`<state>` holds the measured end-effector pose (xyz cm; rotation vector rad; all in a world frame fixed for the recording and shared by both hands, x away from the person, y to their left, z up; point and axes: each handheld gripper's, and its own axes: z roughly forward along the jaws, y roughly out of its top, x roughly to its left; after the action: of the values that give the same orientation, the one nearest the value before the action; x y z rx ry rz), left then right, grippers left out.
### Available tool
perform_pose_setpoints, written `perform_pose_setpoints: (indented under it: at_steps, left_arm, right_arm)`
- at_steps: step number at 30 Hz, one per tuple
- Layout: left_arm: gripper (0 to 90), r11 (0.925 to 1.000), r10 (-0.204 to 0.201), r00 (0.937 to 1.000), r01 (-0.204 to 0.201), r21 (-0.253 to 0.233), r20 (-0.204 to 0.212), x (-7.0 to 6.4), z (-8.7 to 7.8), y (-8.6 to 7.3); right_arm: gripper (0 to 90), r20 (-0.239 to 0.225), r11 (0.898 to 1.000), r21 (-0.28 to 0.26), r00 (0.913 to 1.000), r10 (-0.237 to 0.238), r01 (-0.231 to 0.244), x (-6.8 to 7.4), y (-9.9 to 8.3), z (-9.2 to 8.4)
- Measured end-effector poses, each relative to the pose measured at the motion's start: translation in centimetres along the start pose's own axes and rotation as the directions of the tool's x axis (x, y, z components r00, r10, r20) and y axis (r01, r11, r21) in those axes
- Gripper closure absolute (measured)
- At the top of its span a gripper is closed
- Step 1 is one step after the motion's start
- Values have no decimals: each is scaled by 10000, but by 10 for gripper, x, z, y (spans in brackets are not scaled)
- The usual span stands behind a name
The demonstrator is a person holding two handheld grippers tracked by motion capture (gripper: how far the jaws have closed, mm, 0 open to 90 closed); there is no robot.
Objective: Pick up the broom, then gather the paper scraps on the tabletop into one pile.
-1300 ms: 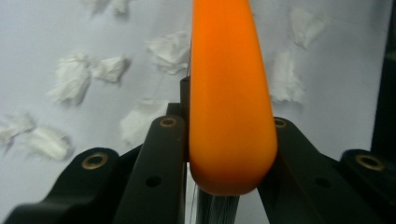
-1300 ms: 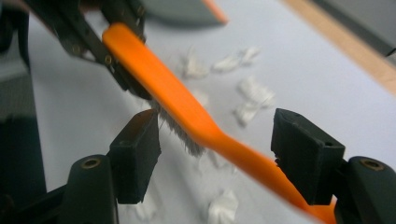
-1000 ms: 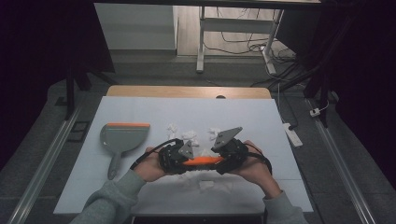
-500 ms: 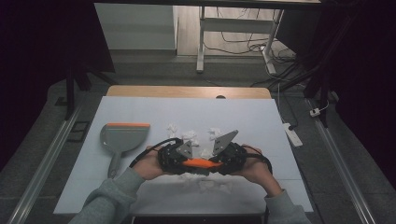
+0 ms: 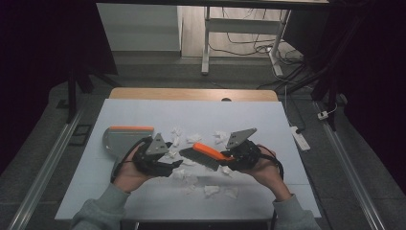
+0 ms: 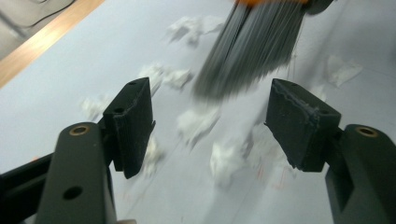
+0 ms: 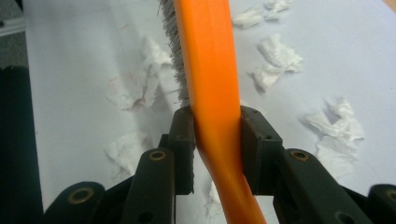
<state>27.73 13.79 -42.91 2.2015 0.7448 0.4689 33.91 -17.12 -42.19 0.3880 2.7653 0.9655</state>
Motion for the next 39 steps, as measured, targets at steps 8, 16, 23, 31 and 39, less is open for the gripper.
perform_pose_setpoints:
  at_steps: [8, 16, 23, 31, 39]
  left_arm:
    - [309, 9961, -877, 9917, 870, -116, -937, 15, -21, -39]
    - [309, 9803, -1951, 9736, 1900, -533, -1181, 27, -26, -80]
    - [309, 9751, -2217, 9654, 2183, -392, -1375, 30, -23, -98]
    - [309, 9706, -2409, 9621, 2389, -311, -1279, 35, -19, -104]
    - [308, 9722, -2341, 9642, 2334, -199, -1249, 36, -14, -104]
  right_arm:
    - [681, 439, 9976, -386, 9973, 595, -578, -13, -5, -9]
    - [681, 1194, 9868, -807, 9816, 1493, -1402, -28, -19, -22]
    - [682, 1727, 9743, -1169, 9622, 2107, -1924, -40, -32, -34]
    - [682, 2245, 9637, -1348, 9401, 2564, -2307, -47, -42, -43]
    - [682, 2598, 9548, -1403, 9208, 2909, -2621, -52, -50, -48]
